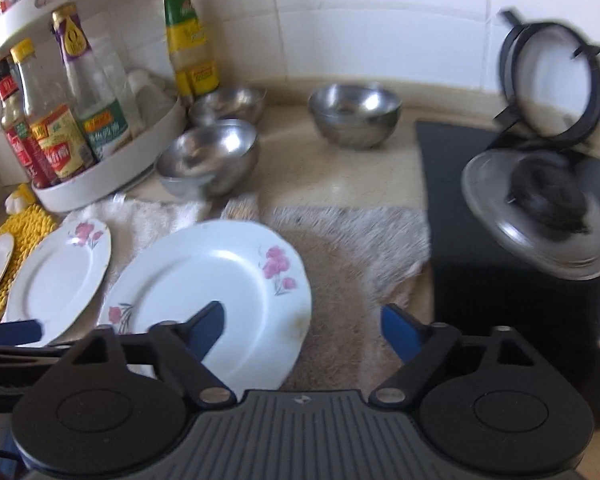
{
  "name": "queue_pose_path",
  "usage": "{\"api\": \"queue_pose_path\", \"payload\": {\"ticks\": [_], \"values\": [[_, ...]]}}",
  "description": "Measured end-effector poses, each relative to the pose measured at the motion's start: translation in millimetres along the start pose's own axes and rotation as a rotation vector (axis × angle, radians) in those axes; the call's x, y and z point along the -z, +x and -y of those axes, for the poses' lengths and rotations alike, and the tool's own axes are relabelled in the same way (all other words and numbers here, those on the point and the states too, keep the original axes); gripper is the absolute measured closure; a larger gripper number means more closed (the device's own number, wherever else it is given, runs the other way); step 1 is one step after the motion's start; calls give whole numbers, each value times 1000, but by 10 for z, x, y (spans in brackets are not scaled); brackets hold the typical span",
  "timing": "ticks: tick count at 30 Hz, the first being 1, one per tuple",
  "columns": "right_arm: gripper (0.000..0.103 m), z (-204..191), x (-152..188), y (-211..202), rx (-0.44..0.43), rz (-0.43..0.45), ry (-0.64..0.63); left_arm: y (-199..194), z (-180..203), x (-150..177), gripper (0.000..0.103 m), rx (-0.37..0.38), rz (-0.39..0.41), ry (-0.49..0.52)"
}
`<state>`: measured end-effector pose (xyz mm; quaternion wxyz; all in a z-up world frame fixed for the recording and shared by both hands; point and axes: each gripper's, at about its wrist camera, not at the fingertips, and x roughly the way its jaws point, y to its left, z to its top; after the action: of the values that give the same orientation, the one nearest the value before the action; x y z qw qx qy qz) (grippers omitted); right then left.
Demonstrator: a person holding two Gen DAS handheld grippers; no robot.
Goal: Organize plates and bowls
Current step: 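Close both grippers on the rim of the pink-flower plate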
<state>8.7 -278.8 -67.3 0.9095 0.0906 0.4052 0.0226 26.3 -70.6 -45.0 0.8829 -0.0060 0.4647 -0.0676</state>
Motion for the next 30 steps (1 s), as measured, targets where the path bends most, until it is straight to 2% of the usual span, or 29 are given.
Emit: {"api": "queue_pose_path", "payload": {"ticks": [2, 3, 5, 8, 10, 12, 13, 17, 21, 23, 26, 30], "values": [[39, 68, -5, 145, -80, -68, 19, 132, 58, -24, 9, 7, -30, 17], [39, 106, -2, 220, -116, -103, 40, 191, 76, -33, 12, 22, -49, 18], [42, 138, -18, 228, -141, -82, 25, 322, 76, -46, 16, 46, -90, -6], [44, 213, -66, 253, -187, -92, 18, 357, 77, -70, 13, 68, -76, -38], [48, 242, -83, 260, -210, -96, 2, 379, 117, -92, 14, 64, -78, -29], [57, 277, -108, 284, -267, -113, -4, 378, 174, -101, 14, 50, -78, -23], [56, 295, -113, 288, -301, -121, 1, 391, 184, -112, 13, 45, -77, -28], [56, 315, -146, 285, -312, -130, -14, 380, 228, -127, 13, 42, -78, -39], [56, 403, -234, 146, -296, -94, -17, 291, 279, -143, 13, 94, -62, -57], [56, 459, -274, 112, -286, -83, -12, 251, 357, -166, 13, 103, -40, -15], [56, 509, -274, 175, -225, -101, 3, 247, 427, -191, 12, 123, -22, 21], [56, 543, -253, 101, -157, -69, 19, 224, 371, -225, 9, 90, -18, 41]]}}
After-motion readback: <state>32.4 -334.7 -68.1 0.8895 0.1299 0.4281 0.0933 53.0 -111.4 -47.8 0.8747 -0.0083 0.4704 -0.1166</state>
